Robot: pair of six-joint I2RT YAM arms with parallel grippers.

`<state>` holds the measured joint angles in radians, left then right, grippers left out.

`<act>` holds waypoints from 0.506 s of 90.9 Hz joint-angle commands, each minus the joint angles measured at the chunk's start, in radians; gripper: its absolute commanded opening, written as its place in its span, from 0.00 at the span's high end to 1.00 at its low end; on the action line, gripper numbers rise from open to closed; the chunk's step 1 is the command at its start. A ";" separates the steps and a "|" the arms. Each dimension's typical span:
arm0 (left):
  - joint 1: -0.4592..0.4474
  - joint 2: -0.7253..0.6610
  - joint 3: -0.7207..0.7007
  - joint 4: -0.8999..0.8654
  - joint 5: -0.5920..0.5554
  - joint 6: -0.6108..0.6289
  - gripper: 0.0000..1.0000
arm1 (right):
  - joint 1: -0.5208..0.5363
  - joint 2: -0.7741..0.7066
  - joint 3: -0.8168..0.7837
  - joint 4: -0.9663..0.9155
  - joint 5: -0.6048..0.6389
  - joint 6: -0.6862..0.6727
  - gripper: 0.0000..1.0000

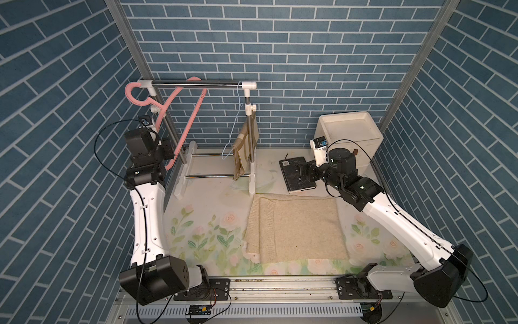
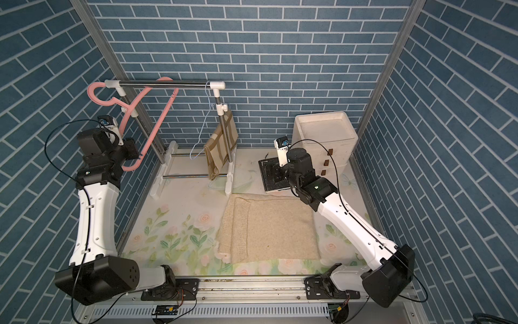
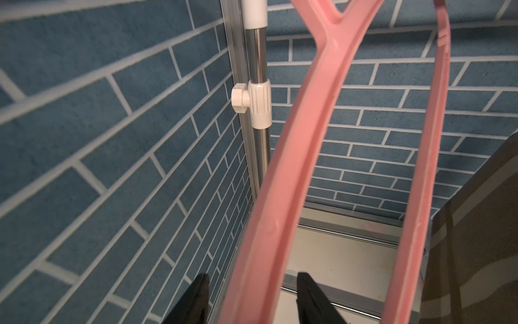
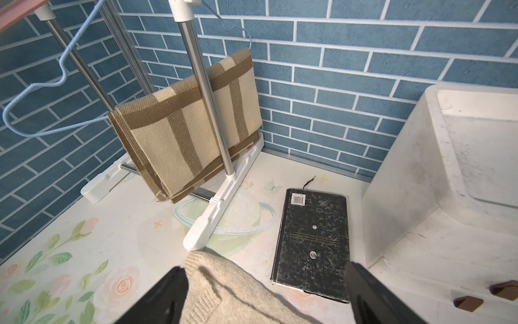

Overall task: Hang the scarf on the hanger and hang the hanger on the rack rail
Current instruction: Pick up the hanger from the clothesline.

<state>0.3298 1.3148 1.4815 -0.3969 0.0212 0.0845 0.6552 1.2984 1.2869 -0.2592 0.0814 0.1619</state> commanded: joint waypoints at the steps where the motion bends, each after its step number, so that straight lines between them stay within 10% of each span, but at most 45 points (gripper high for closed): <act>1: 0.005 -0.067 -0.080 0.034 -0.062 -0.006 0.81 | -0.002 0.010 -0.004 0.022 -0.010 0.037 0.07; 46: 0.003 -0.428 -0.265 -0.054 -0.081 -0.086 0.80 | -0.002 -0.006 -0.027 0.048 -0.015 0.053 0.06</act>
<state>0.3298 0.9596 1.2243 -0.4412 -0.1066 0.0498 0.6552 1.2999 1.2789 -0.2455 0.0666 0.1677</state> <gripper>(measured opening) 0.538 0.932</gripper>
